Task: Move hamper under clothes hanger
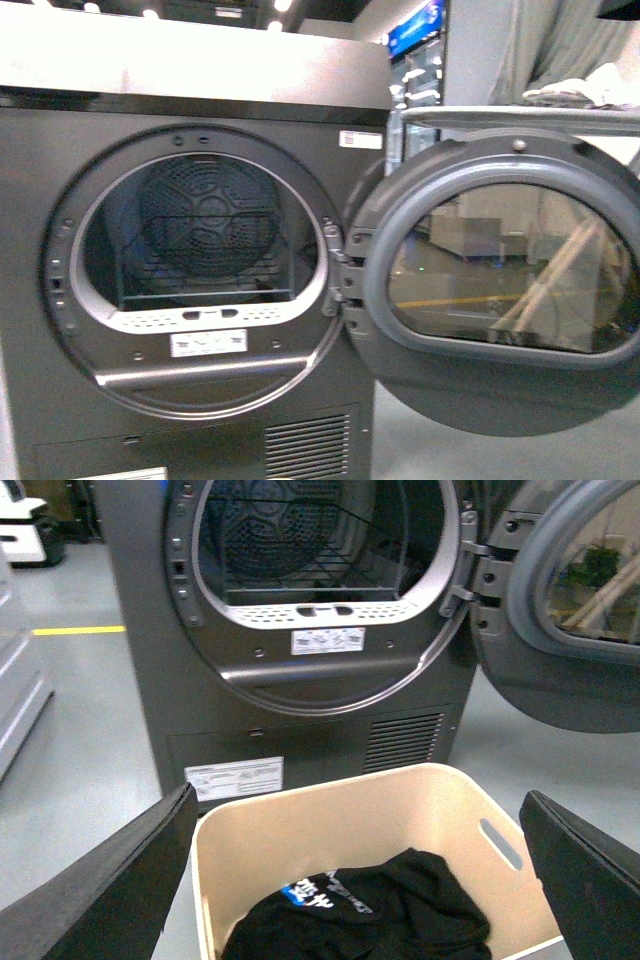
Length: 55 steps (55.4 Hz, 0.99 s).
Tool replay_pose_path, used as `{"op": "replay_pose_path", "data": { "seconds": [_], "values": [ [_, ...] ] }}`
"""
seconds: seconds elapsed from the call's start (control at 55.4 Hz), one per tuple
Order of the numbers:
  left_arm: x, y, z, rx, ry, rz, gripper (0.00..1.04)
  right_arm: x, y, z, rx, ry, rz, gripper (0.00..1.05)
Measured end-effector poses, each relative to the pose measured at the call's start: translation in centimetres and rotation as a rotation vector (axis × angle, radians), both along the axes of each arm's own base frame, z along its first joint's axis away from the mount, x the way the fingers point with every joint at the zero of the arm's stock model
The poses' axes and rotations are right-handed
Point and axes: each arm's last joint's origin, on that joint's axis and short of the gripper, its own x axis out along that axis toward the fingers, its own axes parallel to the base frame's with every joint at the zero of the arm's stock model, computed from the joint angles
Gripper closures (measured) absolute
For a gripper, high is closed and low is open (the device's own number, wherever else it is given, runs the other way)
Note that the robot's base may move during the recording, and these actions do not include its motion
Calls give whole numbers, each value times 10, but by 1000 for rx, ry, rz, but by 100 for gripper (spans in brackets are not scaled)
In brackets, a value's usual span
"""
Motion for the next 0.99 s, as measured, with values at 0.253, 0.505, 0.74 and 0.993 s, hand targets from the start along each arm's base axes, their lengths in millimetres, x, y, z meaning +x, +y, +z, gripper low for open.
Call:
{"op": "replay_pose_path", "data": {
  "seconds": [0.253,0.505,0.74,0.993],
  "values": [
    [0,0,0,0,0,0,7,0,0,0,0,0,0,8],
    [0,0,0,0,0,0,7,0,0,0,0,0,0,8],
    [0,0,0,0,0,2,7,0,0,0,0,0,1,8],
    [79,4,34,-102,182,179,7,69,-2,23,194,193,34,8]
  ]
}}
